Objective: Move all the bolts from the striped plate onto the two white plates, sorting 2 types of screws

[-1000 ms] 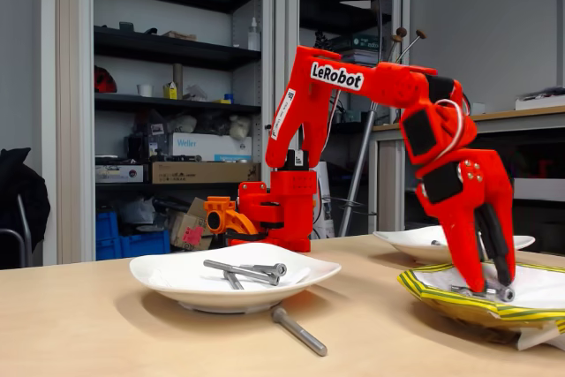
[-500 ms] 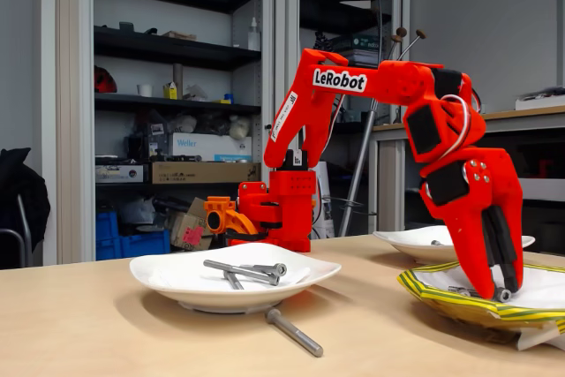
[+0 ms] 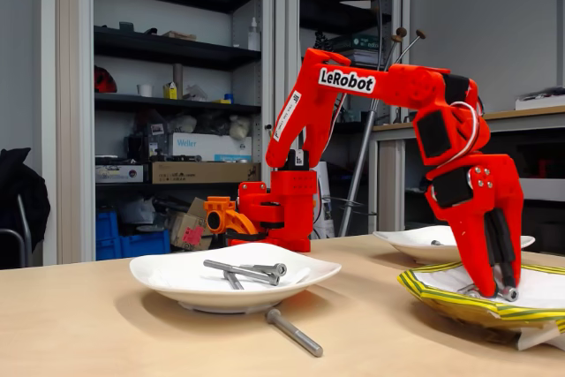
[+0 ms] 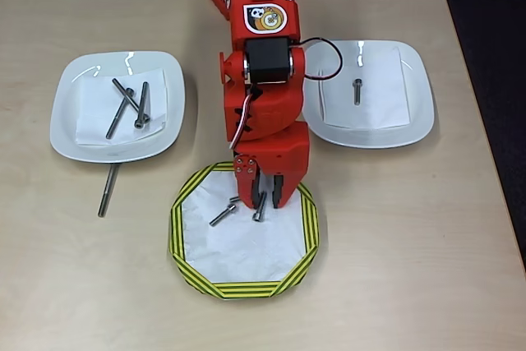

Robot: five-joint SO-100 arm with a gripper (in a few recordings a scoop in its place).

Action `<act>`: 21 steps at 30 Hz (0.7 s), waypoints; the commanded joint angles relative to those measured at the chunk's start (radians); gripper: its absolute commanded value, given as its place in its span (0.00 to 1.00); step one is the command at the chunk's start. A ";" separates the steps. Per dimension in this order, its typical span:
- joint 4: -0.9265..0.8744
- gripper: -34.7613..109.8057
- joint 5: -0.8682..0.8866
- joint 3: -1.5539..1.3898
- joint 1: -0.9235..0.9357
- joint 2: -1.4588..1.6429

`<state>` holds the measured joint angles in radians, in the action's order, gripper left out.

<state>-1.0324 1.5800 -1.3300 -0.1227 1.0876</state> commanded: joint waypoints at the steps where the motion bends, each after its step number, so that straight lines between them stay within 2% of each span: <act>1: -0.048 0.25 0.011 -0.012 -0.014 0.032; 10: -0.164 0.24 -0.035 0.106 0.023 0.012; 17: -0.390 0.24 -0.040 0.293 0.003 0.044; 21: -0.488 0.24 0.034 0.290 -0.051 0.143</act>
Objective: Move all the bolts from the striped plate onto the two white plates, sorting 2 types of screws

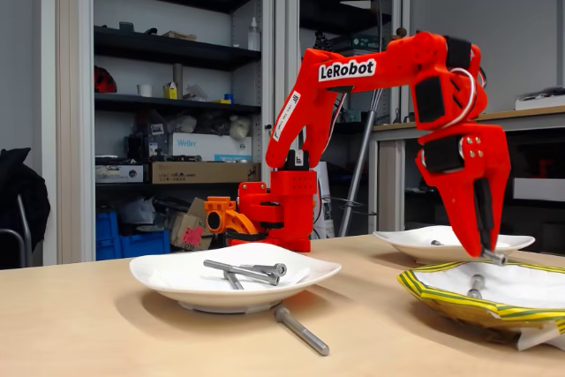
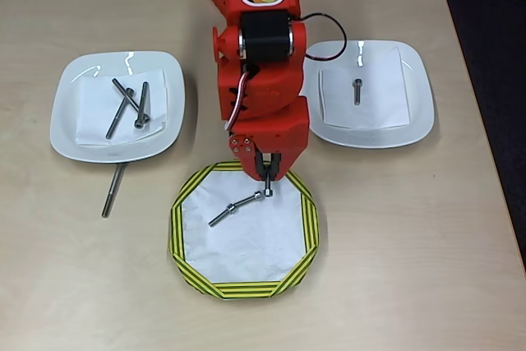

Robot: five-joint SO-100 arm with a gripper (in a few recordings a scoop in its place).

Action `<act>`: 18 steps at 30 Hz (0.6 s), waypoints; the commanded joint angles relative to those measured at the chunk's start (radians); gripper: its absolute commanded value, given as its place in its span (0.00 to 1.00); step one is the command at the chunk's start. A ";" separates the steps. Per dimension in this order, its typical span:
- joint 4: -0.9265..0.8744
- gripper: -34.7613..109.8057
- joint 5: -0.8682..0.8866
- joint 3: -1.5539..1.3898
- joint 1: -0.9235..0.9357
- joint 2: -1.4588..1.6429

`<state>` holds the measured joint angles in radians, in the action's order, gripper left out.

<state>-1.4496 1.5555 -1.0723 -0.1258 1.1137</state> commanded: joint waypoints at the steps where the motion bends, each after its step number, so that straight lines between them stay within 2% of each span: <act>1: -0.091 0.24 0.087 0.011 -0.071 0.153; 5: -0.100 0.24 0.232 -0.189 -0.196 0.348; 10: 0.026 0.24 0.476 -0.532 -0.396 0.589; 15: 0.104 0.24 0.680 -0.723 -0.528 0.710; 18: 0.202 0.33 0.676 -0.822 -0.545 0.767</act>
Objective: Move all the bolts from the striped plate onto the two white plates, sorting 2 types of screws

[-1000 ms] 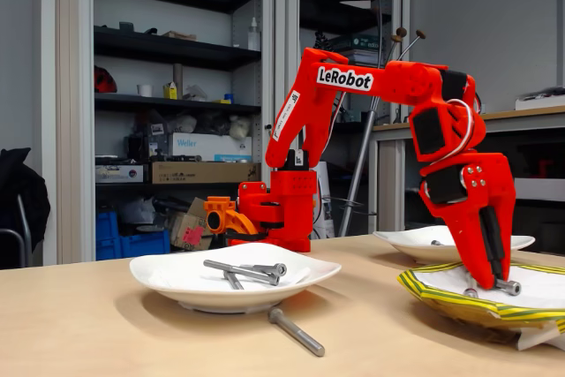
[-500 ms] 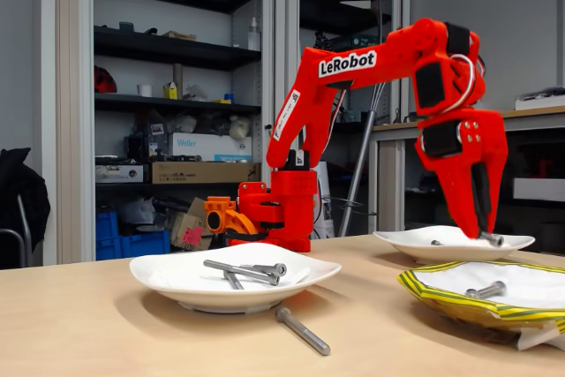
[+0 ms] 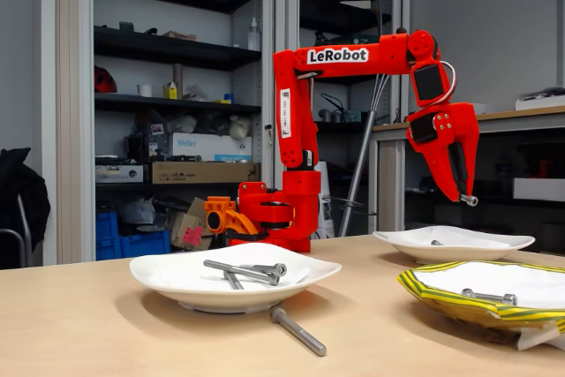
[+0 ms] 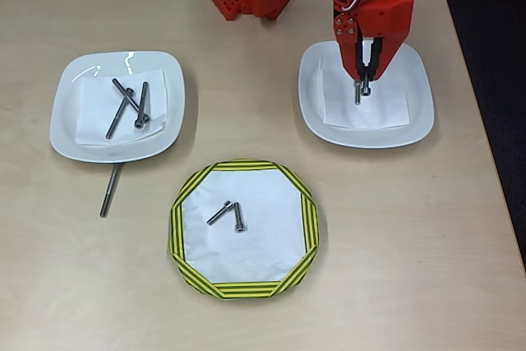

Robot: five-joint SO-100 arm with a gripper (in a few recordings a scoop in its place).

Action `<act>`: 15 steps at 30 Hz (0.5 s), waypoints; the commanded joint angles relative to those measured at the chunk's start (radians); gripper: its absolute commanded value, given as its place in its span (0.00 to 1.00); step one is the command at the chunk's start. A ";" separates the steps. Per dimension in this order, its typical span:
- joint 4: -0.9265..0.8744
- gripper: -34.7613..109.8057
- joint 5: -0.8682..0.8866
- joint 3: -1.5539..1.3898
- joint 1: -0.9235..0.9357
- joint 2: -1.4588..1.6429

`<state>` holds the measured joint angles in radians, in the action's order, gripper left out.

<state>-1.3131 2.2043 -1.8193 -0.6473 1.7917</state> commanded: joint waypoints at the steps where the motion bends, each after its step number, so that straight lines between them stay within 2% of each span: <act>1: 0.092 0.34 0.026 -0.101 -0.021 0.101; 6: 0.166 0.34 -0.110 -0.138 0.074 0.117; 12: 0.235 0.34 -0.666 0.100 0.390 -0.091; 15: 0.307 0.34 -0.841 0.224 0.508 -0.235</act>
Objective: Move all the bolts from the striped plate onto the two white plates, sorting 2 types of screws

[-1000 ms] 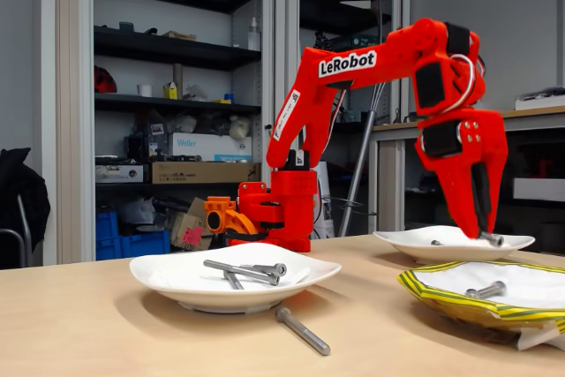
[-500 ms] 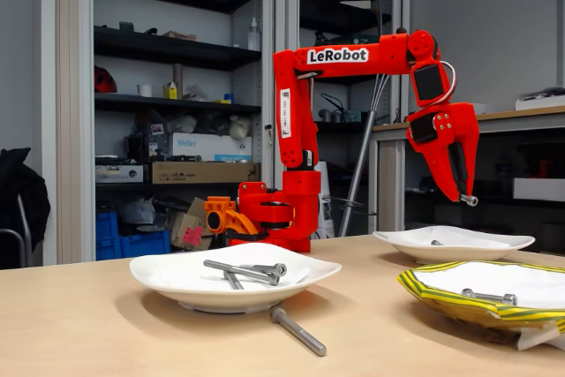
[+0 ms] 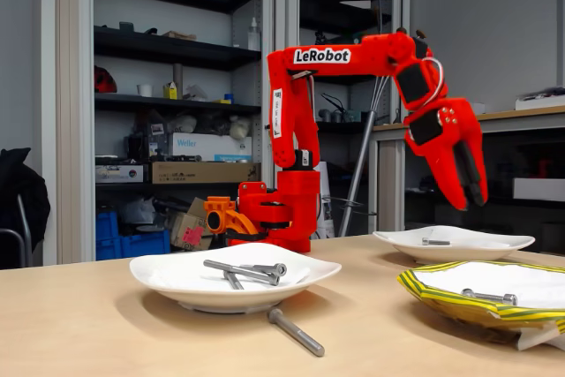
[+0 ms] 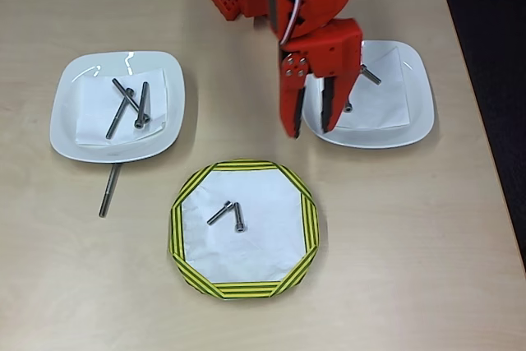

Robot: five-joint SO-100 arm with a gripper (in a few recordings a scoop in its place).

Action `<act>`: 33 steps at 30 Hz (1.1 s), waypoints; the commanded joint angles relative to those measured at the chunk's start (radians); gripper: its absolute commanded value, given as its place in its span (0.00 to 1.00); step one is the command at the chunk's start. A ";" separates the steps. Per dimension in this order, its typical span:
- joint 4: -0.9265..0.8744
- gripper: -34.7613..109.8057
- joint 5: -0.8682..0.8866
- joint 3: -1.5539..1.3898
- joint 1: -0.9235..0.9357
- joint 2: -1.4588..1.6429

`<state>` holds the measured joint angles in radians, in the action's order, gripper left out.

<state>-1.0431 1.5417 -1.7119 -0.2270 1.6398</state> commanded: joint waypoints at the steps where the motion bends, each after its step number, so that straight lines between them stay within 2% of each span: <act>1: 0.040 0.34 -0.206 0.158 0.114 -0.132; 5: 0.032 0.36 -0.252 0.316 0.181 -0.301; 14: 0.017 0.37 -0.150 0.515 0.193 -0.548; 19: 0.029 0.37 -0.051 0.500 0.156 -0.580; 25: 0.118 0.36 -0.012 0.390 0.161 -0.571; 33: 0.109 0.27 0.018 0.357 0.176 -0.568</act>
<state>-0.9066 1.5417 -1.3330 -0.0368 1.0492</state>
